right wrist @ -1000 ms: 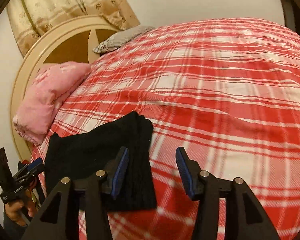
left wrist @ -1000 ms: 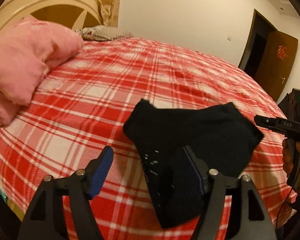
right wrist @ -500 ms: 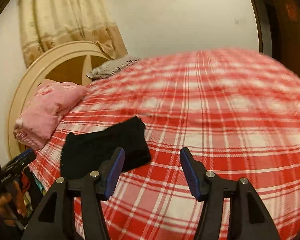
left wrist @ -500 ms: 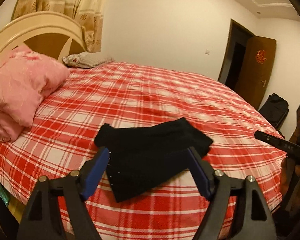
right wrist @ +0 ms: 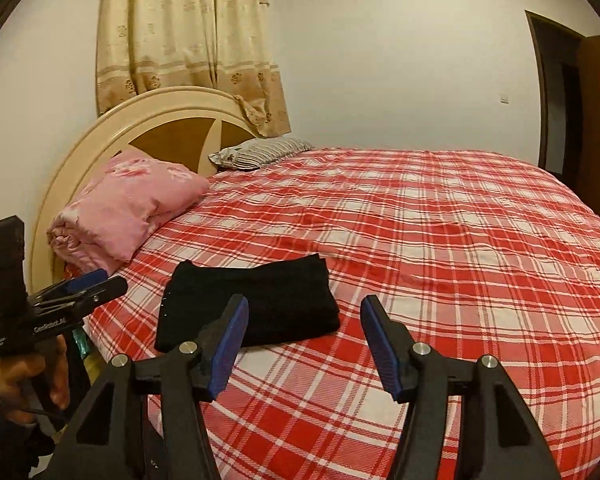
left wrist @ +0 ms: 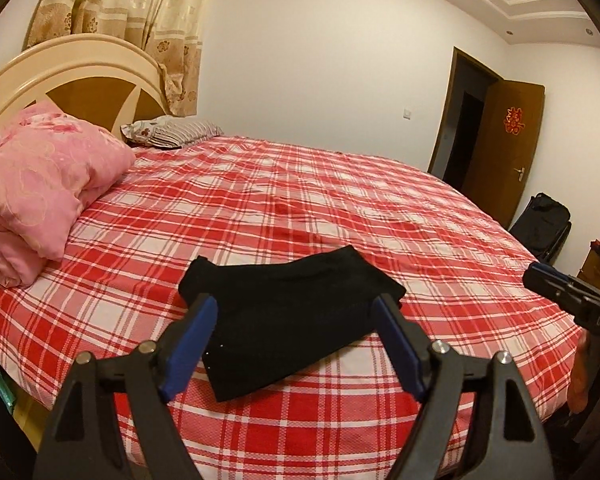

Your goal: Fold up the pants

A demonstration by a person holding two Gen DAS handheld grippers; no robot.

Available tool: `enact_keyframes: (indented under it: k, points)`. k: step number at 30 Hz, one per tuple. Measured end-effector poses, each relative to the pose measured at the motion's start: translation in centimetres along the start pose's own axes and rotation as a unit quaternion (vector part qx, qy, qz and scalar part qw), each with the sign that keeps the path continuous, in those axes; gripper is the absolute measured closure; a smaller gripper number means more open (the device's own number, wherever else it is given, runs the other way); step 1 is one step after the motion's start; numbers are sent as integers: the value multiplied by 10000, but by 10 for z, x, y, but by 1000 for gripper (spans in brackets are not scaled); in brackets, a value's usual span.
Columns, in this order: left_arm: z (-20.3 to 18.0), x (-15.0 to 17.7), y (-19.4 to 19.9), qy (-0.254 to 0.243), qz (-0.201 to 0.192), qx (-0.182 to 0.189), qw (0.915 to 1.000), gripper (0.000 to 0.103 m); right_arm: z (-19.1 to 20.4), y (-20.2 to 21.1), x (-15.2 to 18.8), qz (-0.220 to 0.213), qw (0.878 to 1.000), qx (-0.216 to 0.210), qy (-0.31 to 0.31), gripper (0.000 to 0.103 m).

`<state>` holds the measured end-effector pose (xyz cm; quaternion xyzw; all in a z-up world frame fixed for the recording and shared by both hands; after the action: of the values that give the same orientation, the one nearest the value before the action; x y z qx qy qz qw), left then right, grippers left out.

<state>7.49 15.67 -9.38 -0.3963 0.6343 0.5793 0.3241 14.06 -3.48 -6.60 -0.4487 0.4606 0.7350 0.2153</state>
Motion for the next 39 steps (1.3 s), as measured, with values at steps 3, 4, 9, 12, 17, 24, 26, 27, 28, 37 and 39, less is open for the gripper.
enact_keyframes:
  k: [3, 4, 9, 12, 17, 24, 26, 27, 28, 37, 39]
  points:
    - [-1, 0, 2, -15, -22, -7, 10000, 20, 3, 5, 0, -64, 10000, -26, 14, 43]
    - [-2, 0, 2, -27, -22, -5, 10000, 20, 4, 5, 0, -75, 10000, -31, 22, 43]
    - [-3, 0, 2, -49, -11, -14, 10000, 20, 4, 5, 2, -37, 10000, -50, -3, 43]
    - [-4, 0, 3, -71, -14, -23, 10000, 19, 5, 5, 5, -22, 10000, -68, -19, 43]
    - [-8, -1, 4, -138, -41, -48, 9999, 10, 2, 4, 9, 8, 10000, -81, -51, 43]
    - [-8, -5, 6, -128, -84, -187, 9997, 1, 3, 3, 13, 44, 10000, -68, -48, 43]
    - [-8, -5, 7, -139, -87, -186, 9997, 1, 3, 3, 14, 39, 10000, -73, -49, 43]
    - [-7, -6, 8, -138, -118, -229, 9996, 1, 3, 3, 13, 37, 10000, -72, -48, 43]
    - [-6, -6, 10, -123, -153, -285, 9994, 1, 3, 3, 14, 30, 10000, -74, -44, 43]
    - [-8, -12, 14, -200, -205, -490, 9984, 0, 8, -2, 20, 115, 9999, -70, 38, 43]
    - [-9, -11, 13, -232, -188, -523, 9982, 0, 10, -3, 22, 150, 9998, -85, 72, 43]
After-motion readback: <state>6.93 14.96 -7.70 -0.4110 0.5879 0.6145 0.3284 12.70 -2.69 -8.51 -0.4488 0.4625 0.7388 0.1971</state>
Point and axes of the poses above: each gripper's, at about its wrist camera, not at the fingertips, and y roughly against the way its jaws point, z to its left, x to its underside, the point moved 3 cm from there along -y, roughly the way its jaws point, and after that the axes turned 3 degrees about -y, right-handed, at the moved point
